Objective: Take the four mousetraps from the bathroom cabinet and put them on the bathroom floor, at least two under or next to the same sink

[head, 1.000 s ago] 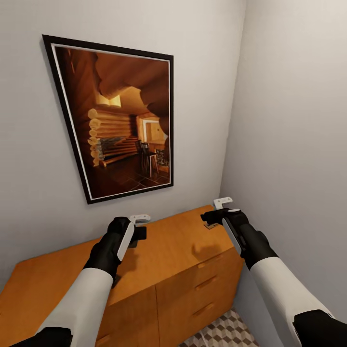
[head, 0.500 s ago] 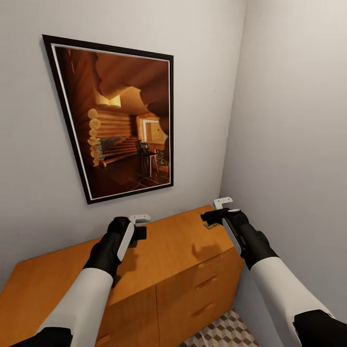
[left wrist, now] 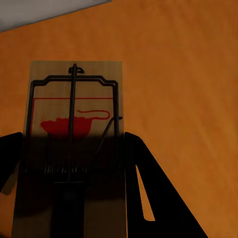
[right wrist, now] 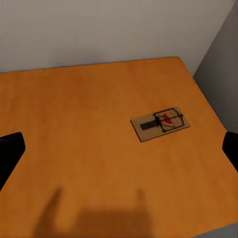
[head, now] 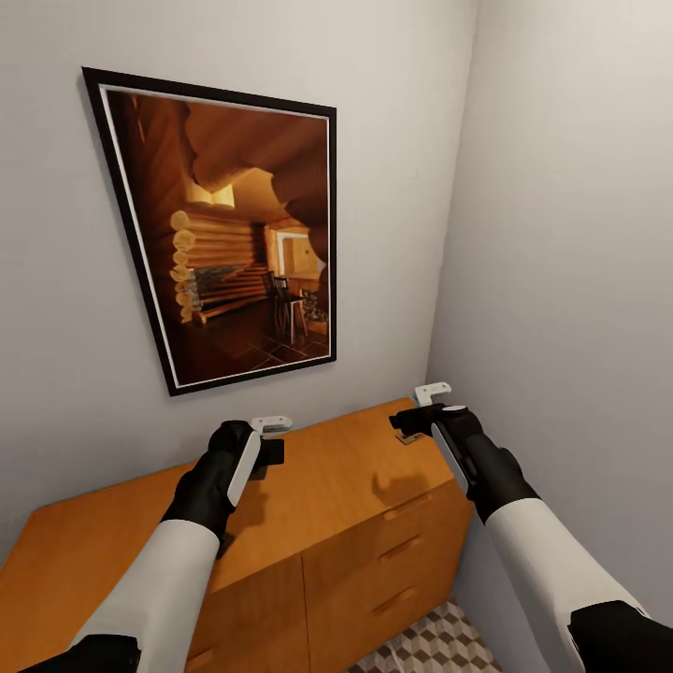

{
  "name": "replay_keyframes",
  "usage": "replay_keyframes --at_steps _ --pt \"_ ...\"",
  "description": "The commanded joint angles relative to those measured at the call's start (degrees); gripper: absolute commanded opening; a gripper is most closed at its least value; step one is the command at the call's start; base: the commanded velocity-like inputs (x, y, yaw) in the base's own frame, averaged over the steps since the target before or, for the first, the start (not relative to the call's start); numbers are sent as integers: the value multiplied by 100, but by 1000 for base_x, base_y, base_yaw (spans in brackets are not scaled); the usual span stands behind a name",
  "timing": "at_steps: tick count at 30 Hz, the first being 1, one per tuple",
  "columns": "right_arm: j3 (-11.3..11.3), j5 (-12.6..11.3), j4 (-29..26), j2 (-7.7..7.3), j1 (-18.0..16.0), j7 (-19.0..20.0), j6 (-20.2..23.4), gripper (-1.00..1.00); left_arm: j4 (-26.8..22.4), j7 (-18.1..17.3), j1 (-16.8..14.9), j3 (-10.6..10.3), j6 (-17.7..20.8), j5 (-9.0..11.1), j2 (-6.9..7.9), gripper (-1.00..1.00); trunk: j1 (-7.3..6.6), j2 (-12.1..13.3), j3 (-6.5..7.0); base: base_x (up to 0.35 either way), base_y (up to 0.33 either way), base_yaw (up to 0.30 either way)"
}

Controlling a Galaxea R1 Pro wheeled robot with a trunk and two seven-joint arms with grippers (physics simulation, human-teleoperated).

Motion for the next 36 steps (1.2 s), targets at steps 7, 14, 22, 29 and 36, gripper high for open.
replay_keyframes --at_steps 7,14,22,29,36 --pt "-20 16 -5 -3 -2 6 20 100 -1 42 -2 13 13 24 -5 -100 2 -5 -3 0 0 0" --pt "-33 7 -5 -3 -2 -13 -56 100 0 41 -2 11 12 23 -5 -100 2 -5 -3 0 0 0" --pt "-28 3 -5 -3 -2 0 -77 100 0 36 -2 10 12 23 -5 -100 2 -5 -3 0 0 0" --pt "-27 3 -5 -3 -2 7 -79 100 0 36 -2 10 12 23 -5 -100 2 -5 -3 0 0 0" --pt "-21 3 -5 -3 -2 12 -79 100 0 34 -2 10 12 23 -5 -100 2 -5 6 0 0 -88"
